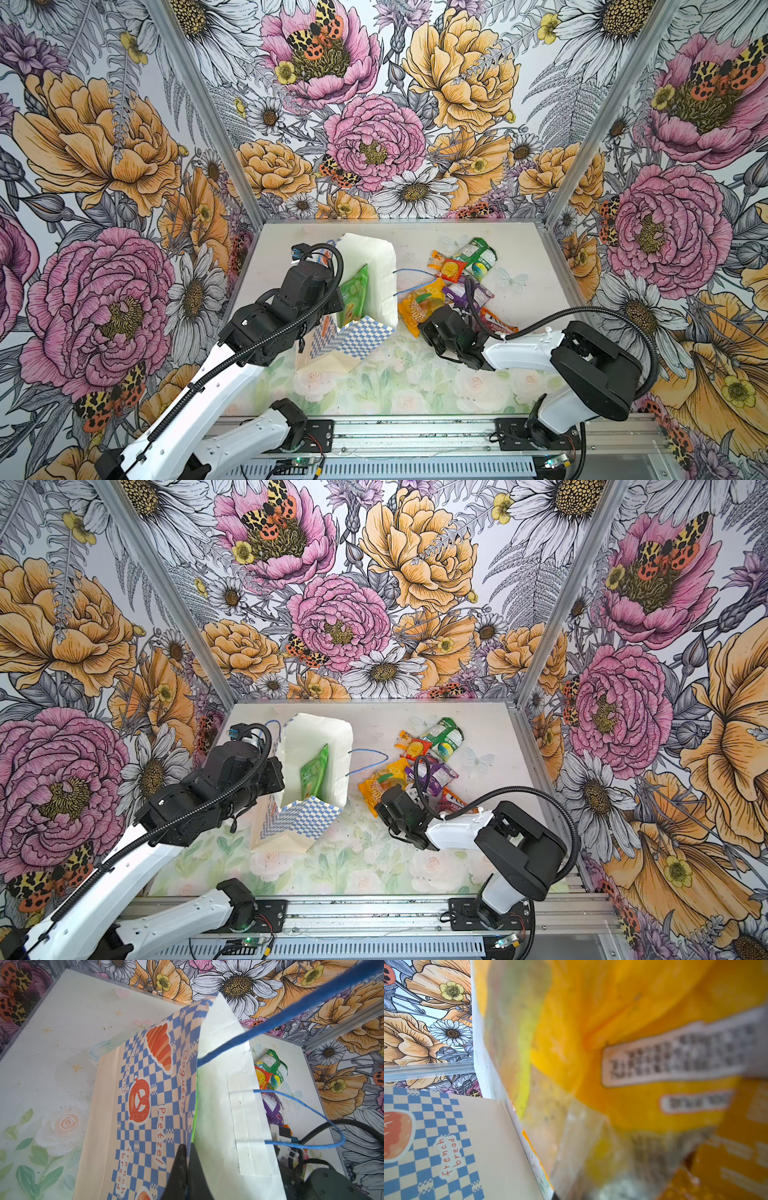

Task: Place the snacks into the paper bag
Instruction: 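Lift the yellow mango candy bag with the right gripper over the paper bag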

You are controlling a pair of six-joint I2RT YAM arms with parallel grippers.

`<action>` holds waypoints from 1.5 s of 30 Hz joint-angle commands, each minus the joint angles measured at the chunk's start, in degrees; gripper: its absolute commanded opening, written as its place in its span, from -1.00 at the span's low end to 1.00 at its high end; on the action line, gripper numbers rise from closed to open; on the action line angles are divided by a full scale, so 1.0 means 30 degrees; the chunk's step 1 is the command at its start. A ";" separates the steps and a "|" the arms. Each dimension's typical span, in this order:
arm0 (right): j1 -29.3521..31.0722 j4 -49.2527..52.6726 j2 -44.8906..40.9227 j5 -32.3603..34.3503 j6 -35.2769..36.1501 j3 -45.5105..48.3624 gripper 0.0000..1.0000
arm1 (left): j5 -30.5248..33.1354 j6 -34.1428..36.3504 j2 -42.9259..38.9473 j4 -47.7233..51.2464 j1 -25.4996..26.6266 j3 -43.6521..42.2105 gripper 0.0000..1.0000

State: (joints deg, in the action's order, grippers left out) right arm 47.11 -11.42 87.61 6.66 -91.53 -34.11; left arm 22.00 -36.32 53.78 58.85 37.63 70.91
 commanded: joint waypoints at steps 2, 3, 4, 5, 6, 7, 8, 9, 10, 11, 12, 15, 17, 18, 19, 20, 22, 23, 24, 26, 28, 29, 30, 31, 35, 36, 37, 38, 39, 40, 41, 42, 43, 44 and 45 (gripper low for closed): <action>-0.1213 0.2070 -0.1977 -0.0709 0.4520 -0.0728 -1.00 | -0.0344 -0.0116 0.0003 -0.0369 -0.0131 -0.0113 -1.00; -0.1577 0.2849 -0.2316 -0.1441 0.5367 -0.1104 -1.00 | -0.0400 -0.0086 0.0009 -0.0369 -0.0131 -0.0113 -1.00; -0.1896 0.3781 -0.2735 -0.1982 0.6370 -0.1564 -1.00 | -0.0472 -0.0042 0.0032 -0.0369 -0.0135 -0.0113 -1.00; -0.2146 0.4597 -0.3203 -0.2349 0.7297 -0.1990 -1.00 | -0.0556 0.0007 0.0055 -0.0369 -0.0149 -0.0113 -1.00; -0.2313 0.5184 -0.3608 -0.2606 0.8012 -0.2293 -1.00 | -0.0619 0.0075 0.0104 -0.0369 -0.0162 -0.0085 -1.00; -0.2438 0.5701 -0.4059 -0.2829 0.8660 -0.2597 -1.00 | -0.0695 0.0143 0.0149 -0.0369 -0.0162 -0.0070 -1.00; -0.2544 0.6255 -0.4480 -0.3042 0.9229 -0.2895 -1.00 | -0.0766 0.0179 0.0229 -0.0369 -0.0148 -0.0046 -1.00; -0.2629 0.6668 -0.4844 -0.3165 0.9666 -0.3150 -1.00 | -0.0829 0.0206 0.0307 -0.0369 -0.0144 -0.0029 -1.00; -0.2694 0.7170 -0.5153 -0.3283 1.0228 -0.3514 -1.00 | -0.0857 0.0237 0.0369 -0.0369 -0.0146 0.0012 -1.00; -0.2725 0.7781 -0.5416 -0.3335 1.0703 -0.3909 -1.00 | -0.0909 0.0242 0.0439 -0.0369 -0.0135 0.0062 -1.00; -0.2755 0.8285 -0.5588 -0.3341 1.1028 -0.4221 -1.00 | -0.0939 0.0240 0.0490 -0.0369 -0.0135 0.0115 -1.00; -0.2810 0.9435 -0.6136 -0.3286 1.1761 -0.4948 -1.00 | -0.0946 0.0243 0.0557 -0.0369 -0.0147 0.0208 -1.00; -0.2889 0.9877 -0.6478 -0.3251 1.2001 -0.5191 -1.00 | -0.0902 0.0269 0.0528 -0.0369 -0.0123 0.0268 -1.00; -0.2944 1.0058 -0.6622 -0.3244 1.2100 -0.5255 -1.00 | -0.0917 0.0266 0.0516 -0.0369 -0.0121 0.0305 -1.00; -0.3038 1.0276 -0.6767 -0.3244 1.2175 -0.5393 -1.00 | -0.0917 0.0300 0.0529 -0.0369 -0.0122 0.0314 -1.00; -0.3127 1.0502 -0.6925 -0.3244 1.2218 -0.5485 -1.00 | -0.0960 0.0298 0.0509 -0.0369 -0.0148 0.0305 -1.00; -0.3297 1.0701 -0.7214 -0.3300 1.2256 -0.5627 -1.00 | -0.1076 0.0327 0.0545 -0.0369 -0.0120 0.0302 -1.00; -0.3386 1.0822 -0.7366 -0.3313 1.2316 -0.5752 -1.00 | -0.1136 0.0364 0.0575 -0.0383 -0.0136 0.0329 -1.00; -0.3496 1.0935 -0.7498 -0.3370 1.2408 -0.5855 -1.00 | -0.1219 0.0359 0.0592 -0.0369 -0.0138 0.0323 -1.00; -0.3730 1.1391 -0.7739 -0.3376 1.2821 -0.6341 -1.00 | -0.1403 0.0443 0.0700 -0.0369 -0.0109 0.0349 -1.00; -0.3988 1.2026 -0.7908 -0.3360 1.3326 -0.6925 -1.00 | -0.1601 0.0500 0.0835 -0.0369 -0.0050 0.0436 -1.00; -0.4186 1.2385 -0.8015 -0.3337 1.3652 -0.7259 -1.00 | -0.1674 0.0493 0.0903 -0.0369 0.0018 0.0507 -1.00; -0.4325 1.2625 -0.8099 -0.3336 1.3920 -0.7520 -1.00 | -0.1701 0.0547 0.0968 -0.0369 0.0104 0.0600 -1.00; -0.4537 1.2974 -0.8208 -0.3340 1.4202 -0.7830 -1.00 | -0.1708 0.0535 0.1064 -0.0376 0.0218 0.0713 -1.00; -0.5246 1.4020 -0.8598 -0.3305 1.5126 -0.8874 -1.00 | -0.1563 0.0718 0.1460 -0.0340 0.0777 0.1245 -1.00; -0.5378 1.4186 -0.8679 -0.3241 1.5316 -0.9067 -1.00 | -0.1533 0.0742 0.1565 -0.0339 0.0868 0.1334 -1.00; -0.5517 1.4474 -0.8697 -0.3046 1.5500 -0.9318 -1.00 | -0.1532 0.0739 0.1671 -0.0343 0.0948 0.1457 -1.00; -0.5631 1.4934 -0.8689 -0.2702 1.5664 -0.9623 -1.00 | -0.1532 0.0760 0.1781 -0.0339 0.1013 0.1548 -1.00; -0.5707 1.5445 -0.8604 -0.2427 1.5872 -0.9973 -1.00 | -0.1532 0.0766 0.1843 -0.0339 0.1072 0.1636 -1.00; -0.5840 1.5876 -0.8558 -0.2211 1.6188 -1.0340 -1.00 | -0.1532 0.0825 0.1932 -0.0339 0.1132 0.1730 -1.00; -0.6012 1.6257 -0.8522 -0.2017 1.6506 -1.0693 -1.00 | -0.1547 0.0882 0.2016 -0.0332 0.1194 0.1876 -1.00; -0.6181 1.6519 -0.8493 -0.1860 1.6751 -1.1021 -1.00 | -0.1589 0.0928 0.2079 -0.0339 0.1277 0.1955 -1.00; -0.6398 1.6813 -0.8477 -0.1782 1.7037 -1.1371 -1.00 | -0.1618 0.1040 0.2149 -0.0339 0.1399 0.2068 -1.00; -0.6613 1.7021 -0.8414 -0.1809 1.7296 -1.1764 -1.00 | -0.1620 0.1117 0.2203 -0.0339 0.1537 0.2170 -1.00; -0.6760 1.7195 -0.8354 -0.1806 1.7515 -1.2168 -1.00 | -0.1620 0.1144 0.2269 -0.0339 0.1654 0.2250 -1.00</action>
State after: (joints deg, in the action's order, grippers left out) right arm 28.05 40.34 63.44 -1.48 -43.79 -65.54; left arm 18.33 -34.35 60.53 58.52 41.67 75.44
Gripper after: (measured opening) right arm 0.047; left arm 0.051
